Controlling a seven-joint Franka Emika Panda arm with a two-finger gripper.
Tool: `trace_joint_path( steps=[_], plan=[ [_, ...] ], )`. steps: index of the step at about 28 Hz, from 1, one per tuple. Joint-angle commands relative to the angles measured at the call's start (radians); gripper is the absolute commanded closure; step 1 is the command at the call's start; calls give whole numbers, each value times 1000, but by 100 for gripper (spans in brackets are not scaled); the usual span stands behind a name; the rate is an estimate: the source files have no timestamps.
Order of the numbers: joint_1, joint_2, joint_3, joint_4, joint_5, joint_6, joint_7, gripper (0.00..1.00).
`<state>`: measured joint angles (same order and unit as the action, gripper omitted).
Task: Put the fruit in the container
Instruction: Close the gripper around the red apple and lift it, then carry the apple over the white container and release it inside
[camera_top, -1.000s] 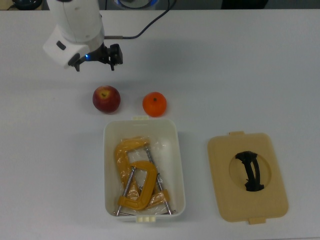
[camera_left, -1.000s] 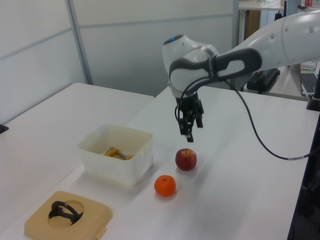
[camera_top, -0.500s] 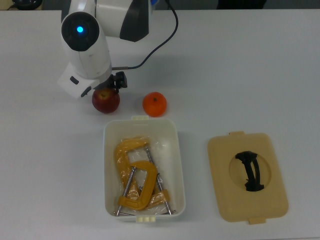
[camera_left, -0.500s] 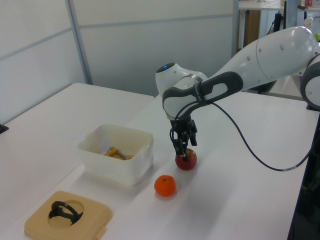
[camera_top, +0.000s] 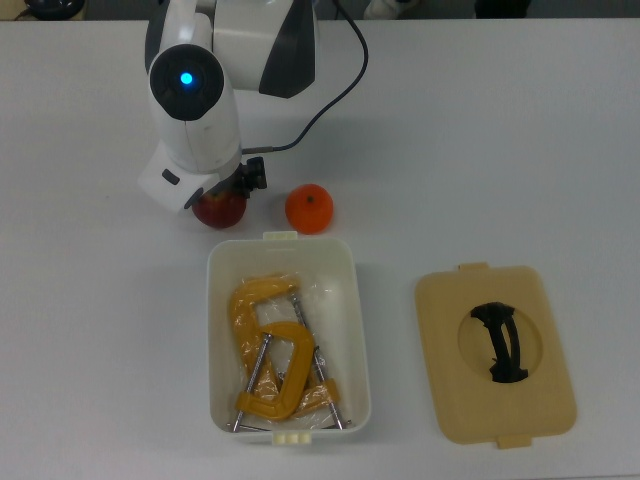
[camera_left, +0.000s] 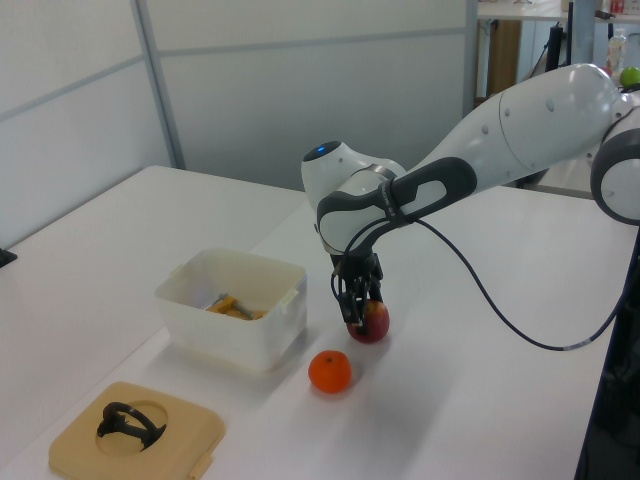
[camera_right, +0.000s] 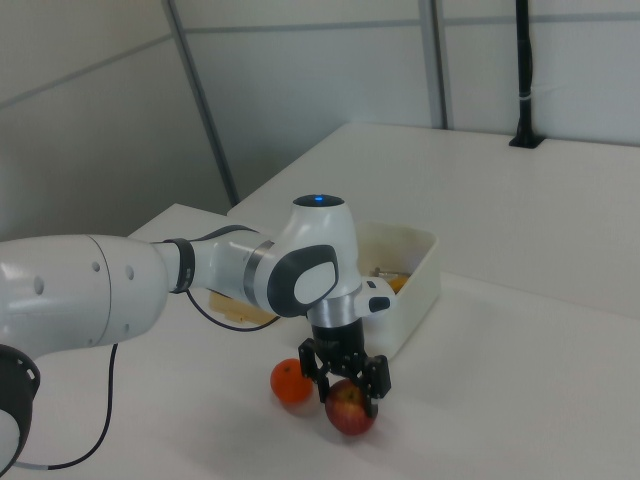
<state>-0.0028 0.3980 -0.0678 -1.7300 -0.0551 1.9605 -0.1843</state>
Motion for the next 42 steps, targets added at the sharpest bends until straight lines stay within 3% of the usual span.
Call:
trace_joint_path(
  steps=[1, 6, 10, 16, 22, 23, 27, 28, 29, 37, 42],
  plan=[
    [0, -60, -10, 13, -11, -6, 2, 53],
    [3, -125, -9, 46, -6, -17, 12, 53],
    [18, -117, -1, 133, -9, -2, 107, 53],
    [49, -114, -1, 187, -12, 69, 138, 53],
    [99, -67, -3, 202, -26, 322, 164, 52],
    [101, -47, -3, 202, -47, 389, 192, 51],
    [106, -27, -3, 202, -101, 439, 252, 41],
    [107, -27, -3, 202, -111, 439, 265, 33],
    [107, -28, -1, 202, -112, 439, 288, 0],
    [106, -53, -3, 196, -98, 344, 302, 0],
    [106, -116, -1, 158, -97, 241, 260, 0]
  ],
)
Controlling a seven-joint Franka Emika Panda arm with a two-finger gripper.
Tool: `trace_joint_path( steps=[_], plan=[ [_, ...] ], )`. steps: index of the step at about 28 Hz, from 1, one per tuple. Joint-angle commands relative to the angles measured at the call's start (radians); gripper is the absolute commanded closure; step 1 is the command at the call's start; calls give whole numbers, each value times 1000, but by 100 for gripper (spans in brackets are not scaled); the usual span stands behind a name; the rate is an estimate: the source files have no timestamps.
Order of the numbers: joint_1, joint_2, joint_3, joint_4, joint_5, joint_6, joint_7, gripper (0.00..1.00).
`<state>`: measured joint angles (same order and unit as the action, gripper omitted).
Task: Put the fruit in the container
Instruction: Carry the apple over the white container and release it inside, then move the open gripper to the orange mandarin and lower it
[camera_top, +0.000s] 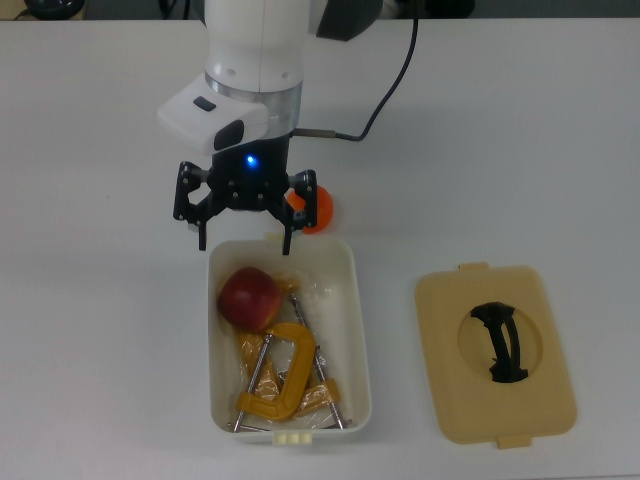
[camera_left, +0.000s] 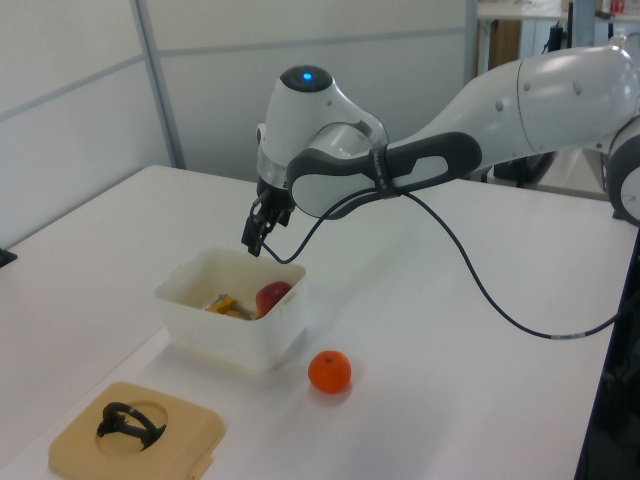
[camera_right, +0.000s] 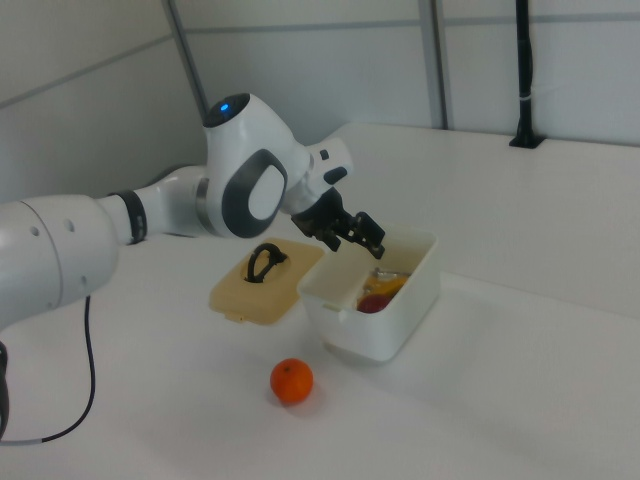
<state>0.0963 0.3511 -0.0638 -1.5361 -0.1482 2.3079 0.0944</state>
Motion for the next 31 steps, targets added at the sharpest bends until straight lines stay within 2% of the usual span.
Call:
trace_joint_path(
  steps=[1, 4, 8, 10, 13, 19, 24, 31],
  plan=[
    [8, -79, -4, -48, -4, -131, -44, 0],
    [8, -112, 15, -96, 4, -237, -191, 0],
    [8, -109, 19, -110, 74, -358, -368, 0],
    [8, -107, 24, -134, 78, -381, -406, 0],
    [8, -104, 47, -195, 78, -375, -416, 0],
    [8, -87, 62, -246, 76, -372, -441, 0],
    [11, -69, 76, -266, 76, -361, -446, 0],
    [26, 0, 79, -266, 72, -298, -433, 0]
  ],
)
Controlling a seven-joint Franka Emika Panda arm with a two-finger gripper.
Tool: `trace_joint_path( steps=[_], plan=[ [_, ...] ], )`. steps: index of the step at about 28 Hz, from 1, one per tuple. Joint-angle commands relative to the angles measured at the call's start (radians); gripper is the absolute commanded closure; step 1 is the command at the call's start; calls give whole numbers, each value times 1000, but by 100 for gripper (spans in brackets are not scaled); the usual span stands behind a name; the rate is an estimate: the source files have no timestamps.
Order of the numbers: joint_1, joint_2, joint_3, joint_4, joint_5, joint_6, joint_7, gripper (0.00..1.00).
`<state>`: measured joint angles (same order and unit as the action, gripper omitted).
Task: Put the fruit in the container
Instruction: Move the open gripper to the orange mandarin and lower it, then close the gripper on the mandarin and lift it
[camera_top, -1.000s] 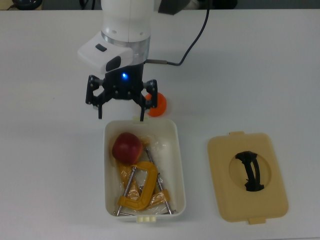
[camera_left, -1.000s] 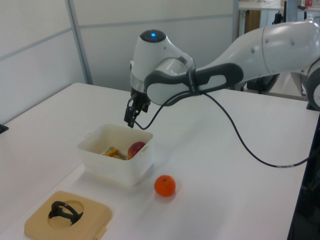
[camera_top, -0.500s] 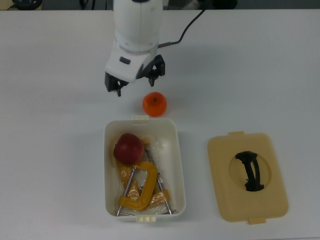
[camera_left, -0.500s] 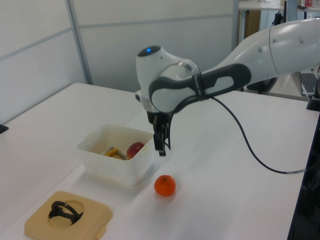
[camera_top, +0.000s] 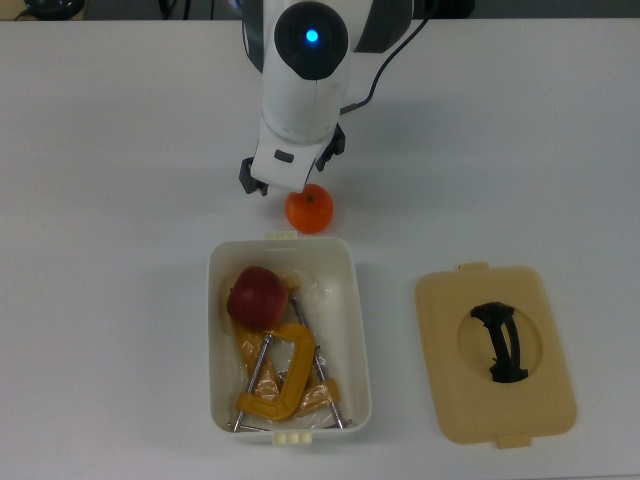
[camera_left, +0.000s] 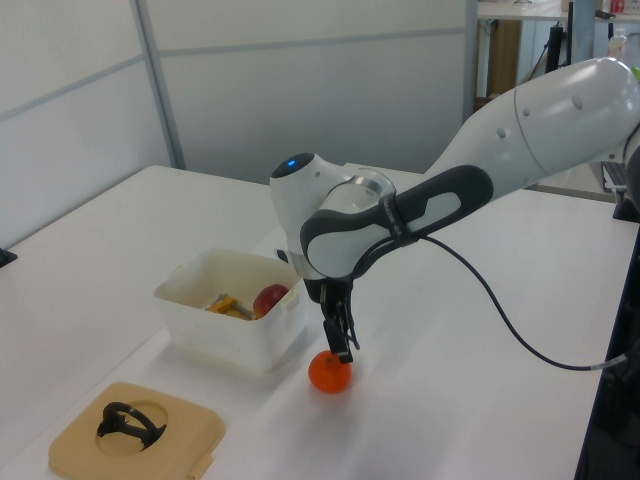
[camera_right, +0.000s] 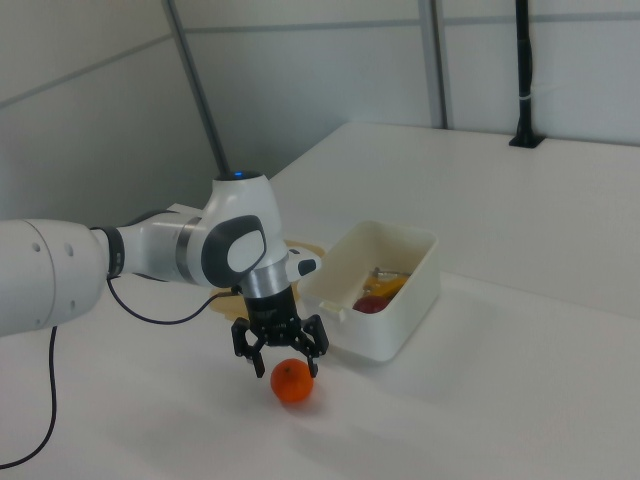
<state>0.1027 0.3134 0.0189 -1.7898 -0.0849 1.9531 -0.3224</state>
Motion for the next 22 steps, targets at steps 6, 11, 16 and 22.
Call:
trace_joint_path(
  steps=[6, 11, 16, 22],
  plan=[
    [40, 56, -4, -11, 7, 79, -15, 0],
    [38, 56, -4, -5, 8, 87, 2, 48],
    [34, 53, -10, 1, 10, 89, 2, 73],
    [9, -54, -17, 30, 11, -18, -9, 74]
  ],
)
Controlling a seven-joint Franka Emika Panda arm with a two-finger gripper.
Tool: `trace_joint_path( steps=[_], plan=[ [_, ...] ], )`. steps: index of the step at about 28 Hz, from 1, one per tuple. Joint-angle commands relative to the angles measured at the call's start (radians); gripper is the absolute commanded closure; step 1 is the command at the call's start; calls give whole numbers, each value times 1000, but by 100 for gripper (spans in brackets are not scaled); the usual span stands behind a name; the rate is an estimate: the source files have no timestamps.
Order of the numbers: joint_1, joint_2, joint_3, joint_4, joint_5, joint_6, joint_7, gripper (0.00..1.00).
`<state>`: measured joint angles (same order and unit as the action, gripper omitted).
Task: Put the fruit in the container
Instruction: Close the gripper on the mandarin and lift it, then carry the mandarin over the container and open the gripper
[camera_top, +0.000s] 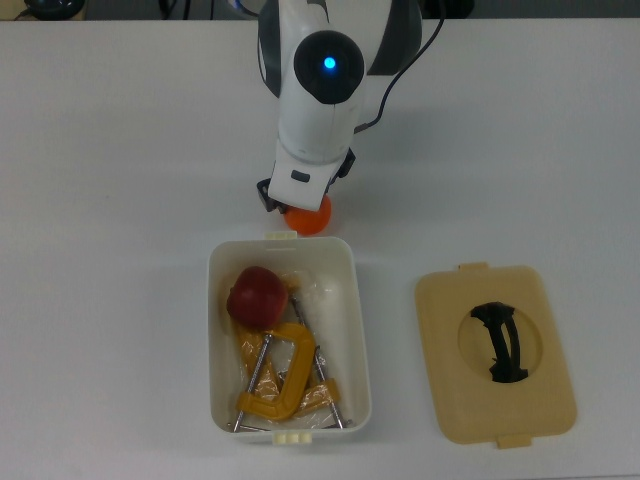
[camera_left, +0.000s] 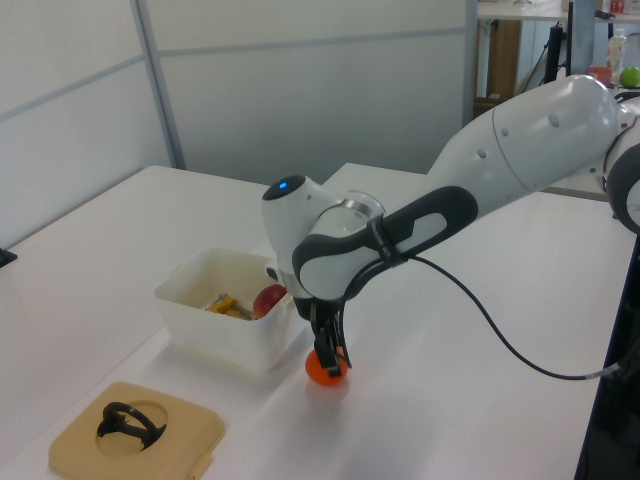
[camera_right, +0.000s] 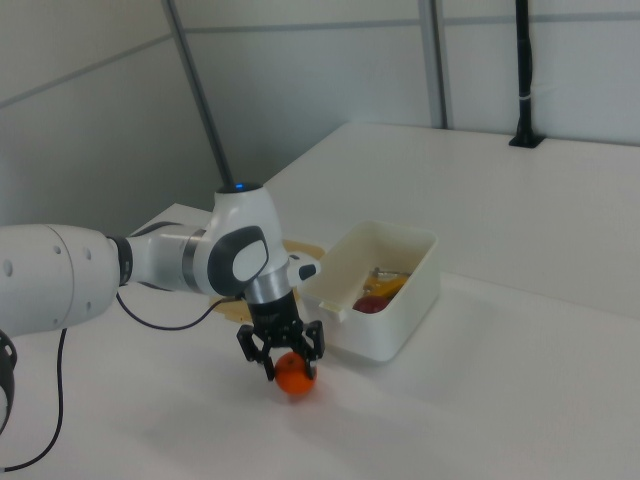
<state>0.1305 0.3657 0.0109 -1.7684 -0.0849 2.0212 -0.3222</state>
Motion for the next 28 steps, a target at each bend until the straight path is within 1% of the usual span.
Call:
trace_joint_path(
  steps=[1, 4, 5, 8, 10, 11, 14, 16, 17, 20, 22, 25, 26, 27, 28],
  plan=[
    [-26, -125, -9, 24, 11, -113, -11, 74],
    [-40, -157, -9, 82, 14, -183, -12, 74],
    [-49, -165, -12, 124, 17, -200, -12, 74],
    [-63, -151, -12, 193, 20, -196, 0, 74],
    [-68, -140, -12, 220, 17, -185, 5, 74],
    [-71, -128, -12, 230, 22, -147, 27, 74],
    [-74, -119, -12, 228, 25, -37, 96, 74],
    [-74, -91, -12, 225, 22, 63, 168, 74],
    [-72, -62, -12, 225, 20, 156, 261, 74],
    [-74, -16, -12, 225, 14, 272, 406, 73],
    [-74, 7, -12, 224, 10, 332, 483, 71],
    [-72, 7, -12, 224, 8, 334, 486, 65],
    [-74, 5, -9, 222, 8, 334, 488, 61],
    [-72, 5, -9, 222, 8, 332, 489, 52],
    [-72, 5, -9, 224, 8, 332, 491, 3]
  ],
)
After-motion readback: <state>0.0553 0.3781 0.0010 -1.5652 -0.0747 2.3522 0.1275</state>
